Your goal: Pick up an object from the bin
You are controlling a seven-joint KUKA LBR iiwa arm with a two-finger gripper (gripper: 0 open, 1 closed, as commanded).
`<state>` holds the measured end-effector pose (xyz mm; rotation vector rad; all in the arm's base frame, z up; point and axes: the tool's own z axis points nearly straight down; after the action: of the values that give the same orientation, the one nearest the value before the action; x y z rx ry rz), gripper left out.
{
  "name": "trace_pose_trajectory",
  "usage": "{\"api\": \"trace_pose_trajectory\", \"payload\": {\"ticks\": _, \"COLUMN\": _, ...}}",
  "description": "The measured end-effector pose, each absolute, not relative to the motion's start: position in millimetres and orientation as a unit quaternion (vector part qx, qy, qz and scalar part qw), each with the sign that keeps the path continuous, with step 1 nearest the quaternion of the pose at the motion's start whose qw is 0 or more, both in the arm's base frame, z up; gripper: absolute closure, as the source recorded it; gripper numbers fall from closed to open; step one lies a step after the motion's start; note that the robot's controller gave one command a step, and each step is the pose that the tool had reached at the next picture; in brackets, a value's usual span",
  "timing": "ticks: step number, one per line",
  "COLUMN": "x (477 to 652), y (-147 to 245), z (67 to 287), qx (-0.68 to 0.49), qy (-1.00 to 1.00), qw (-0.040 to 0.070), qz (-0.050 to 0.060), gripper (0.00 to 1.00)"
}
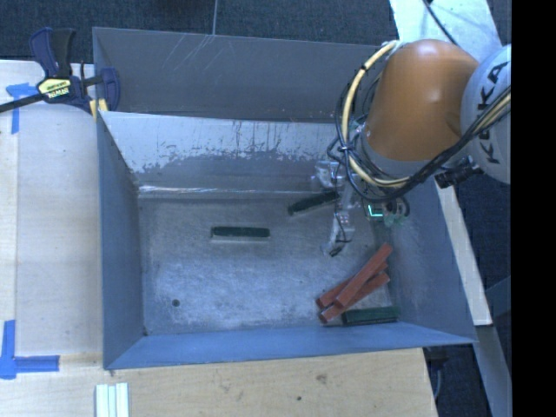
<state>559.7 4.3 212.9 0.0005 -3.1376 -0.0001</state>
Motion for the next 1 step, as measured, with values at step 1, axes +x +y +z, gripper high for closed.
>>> {"api": "trace_pose_trajectory", "payload": {"ticks": 1, "x": 515.9, "y": -56.2, "z": 70.1, "qx": 0.224, "qy": -0.975, "qw": 0.004, "qz": -0.001, "gripper": 0.0}}
